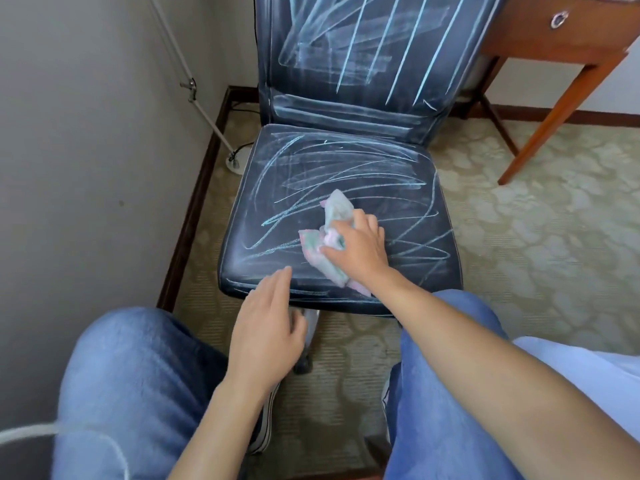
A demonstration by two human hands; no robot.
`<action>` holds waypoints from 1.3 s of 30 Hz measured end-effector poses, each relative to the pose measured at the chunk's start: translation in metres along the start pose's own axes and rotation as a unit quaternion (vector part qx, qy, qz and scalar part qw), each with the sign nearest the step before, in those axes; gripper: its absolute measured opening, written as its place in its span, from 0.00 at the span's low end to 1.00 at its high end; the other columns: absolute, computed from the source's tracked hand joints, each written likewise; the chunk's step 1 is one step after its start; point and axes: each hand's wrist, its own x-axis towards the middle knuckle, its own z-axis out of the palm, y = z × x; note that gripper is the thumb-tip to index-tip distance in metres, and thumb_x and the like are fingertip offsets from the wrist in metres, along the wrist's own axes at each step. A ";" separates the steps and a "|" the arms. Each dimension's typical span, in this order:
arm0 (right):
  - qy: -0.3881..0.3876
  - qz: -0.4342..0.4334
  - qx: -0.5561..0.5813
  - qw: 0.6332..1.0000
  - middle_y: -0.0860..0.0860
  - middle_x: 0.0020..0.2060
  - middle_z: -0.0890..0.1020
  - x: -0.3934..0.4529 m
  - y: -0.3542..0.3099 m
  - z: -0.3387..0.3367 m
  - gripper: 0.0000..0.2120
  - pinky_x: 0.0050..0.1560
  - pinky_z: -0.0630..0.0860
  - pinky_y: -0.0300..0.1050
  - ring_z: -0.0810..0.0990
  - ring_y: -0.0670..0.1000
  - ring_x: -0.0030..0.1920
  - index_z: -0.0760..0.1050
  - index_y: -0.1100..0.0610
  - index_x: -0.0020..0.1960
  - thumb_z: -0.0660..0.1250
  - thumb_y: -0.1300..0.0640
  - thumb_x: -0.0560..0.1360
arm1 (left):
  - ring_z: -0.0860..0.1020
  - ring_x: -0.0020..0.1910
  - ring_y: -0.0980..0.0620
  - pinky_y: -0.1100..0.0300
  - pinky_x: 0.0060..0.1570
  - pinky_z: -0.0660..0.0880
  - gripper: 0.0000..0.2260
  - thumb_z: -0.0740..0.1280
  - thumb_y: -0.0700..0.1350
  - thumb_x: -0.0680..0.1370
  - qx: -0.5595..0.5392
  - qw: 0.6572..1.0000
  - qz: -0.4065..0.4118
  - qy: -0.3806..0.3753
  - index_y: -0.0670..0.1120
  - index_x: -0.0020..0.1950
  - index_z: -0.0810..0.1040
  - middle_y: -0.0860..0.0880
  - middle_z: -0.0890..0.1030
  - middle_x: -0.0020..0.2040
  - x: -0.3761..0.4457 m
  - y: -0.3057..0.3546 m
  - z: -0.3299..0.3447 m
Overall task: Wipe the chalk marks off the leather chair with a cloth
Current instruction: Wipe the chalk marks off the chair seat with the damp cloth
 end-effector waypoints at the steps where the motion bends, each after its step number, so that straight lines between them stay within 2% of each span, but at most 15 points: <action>1: 0.013 -0.032 0.004 0.999 0.49 0.63 0.70 -0.001 -0.001 0.002 0.15 0.66 0.65 0.53 0.65 0.56 0.64 0.79 0.48 0.55 0.68 0.41 0.73 | 0.71 0.73 0.46 0.49 0.73 0.70 0.30 0.69 0.42 0.79 0.011 1.000 0.013 -0.007 0.41 0.80 0.65 0.44 0.74 0.74 0.007 -0.002 0.005; 3: 0.014 -0.078 0.035 0.996 0.49 0.62 0.72 -0.003 -0.001 0.008 0.15 0.64 0.70 0.55 0.69 0.55 0.63 0.76 0.53 0.51 0.69 0.43 0.74 | 0.73 0.71 0.45 0.46 0.70 0.72 0.28 0.67 0.43 0.78 0.030 0.999 0.025 -0.025 0.41 0.78 0.66 0.45 0.75 0.71 0.026 -0.007 0.013; 6: -0.013 -0.077 0.060 0.995 0.48 0.56 0.76 -0.011 -0.003 0.013 0.15 0.52 0.75 0.52 0.74 0.52 0.57 0.69 0.52 0.52 0.68 0.43 0.77 | 0.73 0.68 0.48 0.48 0.67 0.73 0.25 0.65 0.45 0.76 0.049 0.998 0.025 -0.039 0.46 0.74 0.69 0.49 0.76 0.68 0.048 -0.011 0.020; 10: 0.022 -0.068 0.040 0.997 0.48 0.52 0.77 -0.016 -0.008 0.013 0.12 0.45 0.77 0.51 0.76 0.51 0.53 0.68 0.52 0.52 0.65 0.44 0.79 | 0.74 0.63 0.47 0.49 0.63 0.73 0.23 0.64 0.45 0.74 0.087 0.993 0.037 -0.064 0.45 0.70 0.72 0.50 0.76 0.63 0.068 -0.021 0.026; 13: 0.043 -0.064 0.058 0.995 0.49 0.53 0.79 -0.017 -0.013 0.015 0.15 0.48 0.78 0.53 0.76 0.52 0.54 0.69 0.51 0.62 0.64 0.45 0.80 | 0.73 0.65 0.43 0.47 0.66 0.71 0.24 0.65 0.44 0.74 0.114 0.989 0.035 -0.082 0.43 0.70 0.72 0.48 0.76 0.64 0.083 -0.029 0.027; 15: 0.040 -0.061 0.079 0.994 0.49 0.55 0.79 -0.019 -0.020 0.020 0.24 0.51 0.77 0.51 0.76 0.51 0.56 0.63 0.48 0.73 0.64 0.46 0.80 | 0.68 0.74 0.42 0.46 0.73 0.66 0.26 0.64 0.45 0.77 0.134 0.985 0.038 -0.102 0.42 0.74 0.70 0.46 0.72 0.73 0.090 -0.035 0.023; 18: 0.057 -0.085 0.042 0.994 0.50 0.58 0.80 -0.018 -0.029 0.033 0.22 0.58 0.76 0.53 0.75 0.53 0.59 0.69 0.52 0.73 0.65 0.47 0.80 | 0.57 0.82 0.42 0.43 0.80 0.56 0.28 0.63 0.48 0.81 0.150 0.981 0.034 -0.120 0.44 0.80 0.64 0.45 0.62 0.83 0.097 -0.043 0.014; 20: 0.074 -0.102 0.037 0.991 0.50 0.60 0.80 -0.020 -0.035 0.042 0.21 0.61 0.75 0.54 0.76 0.54 0.60 0.73 0.55 0.70 0.67 0.48 0.80 | 0.59 0.82 0.41 0.41 0.80 0.58 0.28 0.60 0.52 0.81 0.152 0.980 0.034 -0.120 0.44 0.80 0.65 0.45 0.63 0.82 0.105 -0.053 0.009; 23: 0.084 -0.132 0.042 0.987 0.50 0.59 0.81 -0.021 -0.045 0.044 0.21 0.60 0.75 0.55 0.76 0.54 0.59 0.74 0.56 0.69 0.70 0.50 0.79 | 0.69 0.75 0.40 0.41 0.73 0.68 0.29 0.54 0.55 0.77 0.113 0.987 0.051 -0.097 0.39 0.71 0.74 0.41 0.73 0.75 0.110 -0.067 0.002; 25: 0.080 -0.090 0.049 0.991 0.50 0.57 0.81 -0.019 -0.049 0.039 0.25 0.55 0.76 0.54 0.76 0.54 0.56 0.69 0.54 0.73 0.70 0.52 0.78 | 0.71 0.72 0.38 0.42 0.72 0.70 0.27 0.57 0.51 0.74 0.106 0.989 0.042 -0.095 0.37 0.67 0.77 0.39 0.74 0.72 0.107 -0.075 -0.001; 27: 0.088 -0.012 0.047 0.995 0.52 0.57 0.80 -0.016 -0.055 0.037 0.31 0.53 0.76 0.53 0.75 0.55 0.56 0.64 0.54 0.76 0.72 0.54 0.77 | 0.70 0.73 0.36 0.41 0.72 0.69 0.26 0.62 0.48 0.74 0.110 0.990 0.027 -0.085 0.37 0.69 0.76 0.37 0.72 0.73 0.102 -0.080 -0.008; 31: 0.127 0.080 -0.011 0.989 0.55 0.59 0.77 -0.014 -0.075 0.052 0.30 0.53 0.77 0.53 0.74 0.58 0.57 0.69 0.55 0.71 0.76 0.52 0.72 | 0.60 0.80 0.43 0.50 0.76 0.63 0.25 0.67 0.43 0.80 0.091 0.993 -0.002 -0.078 0.41 0.78 0.70 0.42 0.65 0.80 0.097 -0.096 -0.017; 33: 0.135 0.098 -0.036 0.985 0.59 0.61 0.77 -0.013 -0.098 0.064 0.26 0.51 0.79 0.53 0.75 0.59 0.56 0.72 0.56 0.65 0.76 0.51 0.72 | 0.59 0.80 0.46 0.50 0.73 0.67 0.25 0.66 0.42 0.80 0.071 0.995 -0.014 -0.067 0.44 0.78 0.71 0.45 0.64 0.80 0.096 -0.102 -0.019; 36: 0.175 0.019 -0.066 0.982 0.63 0.55 0.79 -0.017 -0.137 0.084 0.14 0.42 0.80 0.53 0.79 0.62 0.50 0.75 0.58 0.53 0.74 0.58 0.71 | 0.66 0.74 0.43 0.44 0.65 0.74 0.19 0.65 0.41 0.80 0.055 0.996 -0.046 -0.045 0.45 0.72 0.75 0.47 0.68 0.76 0.096 -0.112 -0.021; 39: 0.169 -0.060 -0.073 0.981 0.57 0.49 0.78 -0.017 -0.154 0.093 0.12 0.43 0.78 0.50 0.79 0.59 0.52 0.72 0.57 0.51 0.73 0.59 0.71 | 0.72 0.69 0.41 0.42 0.63 0.75 0.17 0.66 0.42 0.80 0.027 0.997 -0.072 -0.023 0.45 0.69 0.78 0.46 0.72 0.72 0.100 -0.124 -0.025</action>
